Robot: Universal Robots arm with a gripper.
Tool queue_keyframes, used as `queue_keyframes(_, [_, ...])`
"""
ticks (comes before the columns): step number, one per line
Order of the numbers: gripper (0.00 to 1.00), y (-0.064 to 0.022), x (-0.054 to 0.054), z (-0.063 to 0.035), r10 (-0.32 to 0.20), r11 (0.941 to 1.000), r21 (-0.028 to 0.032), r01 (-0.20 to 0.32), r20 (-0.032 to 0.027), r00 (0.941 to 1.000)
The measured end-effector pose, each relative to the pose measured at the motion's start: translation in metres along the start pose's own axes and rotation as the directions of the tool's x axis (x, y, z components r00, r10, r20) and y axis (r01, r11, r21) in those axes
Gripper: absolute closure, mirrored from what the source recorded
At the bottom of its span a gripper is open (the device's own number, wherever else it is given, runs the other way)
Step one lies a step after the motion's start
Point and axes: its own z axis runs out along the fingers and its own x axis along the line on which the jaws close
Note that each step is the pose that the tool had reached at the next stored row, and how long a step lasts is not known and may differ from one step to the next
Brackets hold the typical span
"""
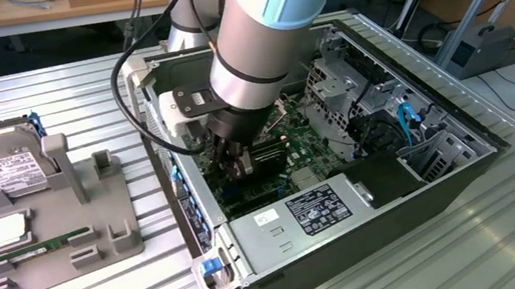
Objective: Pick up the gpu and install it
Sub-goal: 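Press down on the gpu until it lock into place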
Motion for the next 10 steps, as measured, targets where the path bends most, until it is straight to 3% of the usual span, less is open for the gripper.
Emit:
queue_keyframes(7, [0.89, 0.0026, 0.009, -0.0005, -0.012, 0.9999, -0.0021, 0.012, -0.0007, 0.9999])
queue_keyframes(10, [0.89, 0.002, 0.011, 0.0054, -0.015, 0.9999, -0.0032, 0.015, -0.0014, 0.9999])
